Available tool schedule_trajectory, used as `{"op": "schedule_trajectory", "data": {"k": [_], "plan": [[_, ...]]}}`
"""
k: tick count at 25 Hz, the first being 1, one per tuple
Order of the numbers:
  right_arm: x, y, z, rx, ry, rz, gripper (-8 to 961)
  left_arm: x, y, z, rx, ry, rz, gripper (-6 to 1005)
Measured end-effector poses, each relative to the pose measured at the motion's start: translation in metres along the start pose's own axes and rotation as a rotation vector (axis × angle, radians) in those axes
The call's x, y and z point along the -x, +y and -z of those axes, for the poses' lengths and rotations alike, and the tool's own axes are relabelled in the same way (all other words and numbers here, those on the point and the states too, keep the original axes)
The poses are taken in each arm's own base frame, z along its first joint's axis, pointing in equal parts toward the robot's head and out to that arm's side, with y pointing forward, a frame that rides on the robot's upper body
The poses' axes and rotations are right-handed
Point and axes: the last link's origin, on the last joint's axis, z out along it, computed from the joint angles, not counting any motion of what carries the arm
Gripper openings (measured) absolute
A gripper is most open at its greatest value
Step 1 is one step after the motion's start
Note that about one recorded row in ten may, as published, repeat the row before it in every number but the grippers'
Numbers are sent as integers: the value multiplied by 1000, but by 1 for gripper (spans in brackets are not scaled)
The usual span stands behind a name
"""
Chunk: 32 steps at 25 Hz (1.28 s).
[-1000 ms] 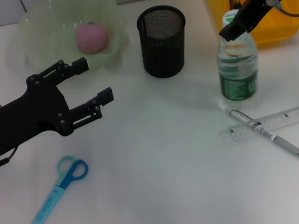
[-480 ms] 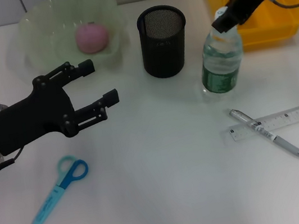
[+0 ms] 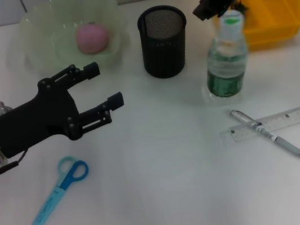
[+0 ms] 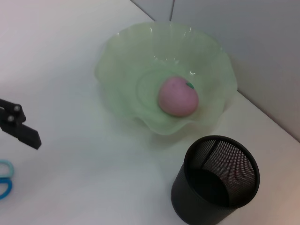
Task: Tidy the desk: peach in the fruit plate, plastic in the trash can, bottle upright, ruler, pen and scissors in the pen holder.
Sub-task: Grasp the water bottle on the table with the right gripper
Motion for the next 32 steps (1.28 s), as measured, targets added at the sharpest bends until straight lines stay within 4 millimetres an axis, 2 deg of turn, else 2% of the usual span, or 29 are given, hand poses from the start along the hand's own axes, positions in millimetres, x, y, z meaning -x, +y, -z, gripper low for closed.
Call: {"op": "schedule_trajectory", "data": {"k": [6, 13, 17, 24, 25, 27, 32], "plan": [[-3, -1, 2, -9, -16, -9, 87, 3, 1, 1, -1, -1, 14, 790], [-7, 0, 14, -22, -100, -12, -3, 3, 3, -5, 22, -5, 17, 790], [-18, 1, 18, -1, -131, -19, -1, -1, 3, -15, 53, -5, 57, 790], [-40, 0, 20, 57, -196, -34, 134, -4, 2, -27, 85, 2, 60, 790], [-43, 1, 22, 76, -231, -33, 153, -4, 2, -29, 92, 0, 58, 790], [-64, -3, 38, 119, -385, -48, 190, -4, 3, -34, 108, -5, 59, 790], [-79, -9, 49, 96, -431, -67, 284, -4, 4, -36, 111, -3, 50, 790]]}}
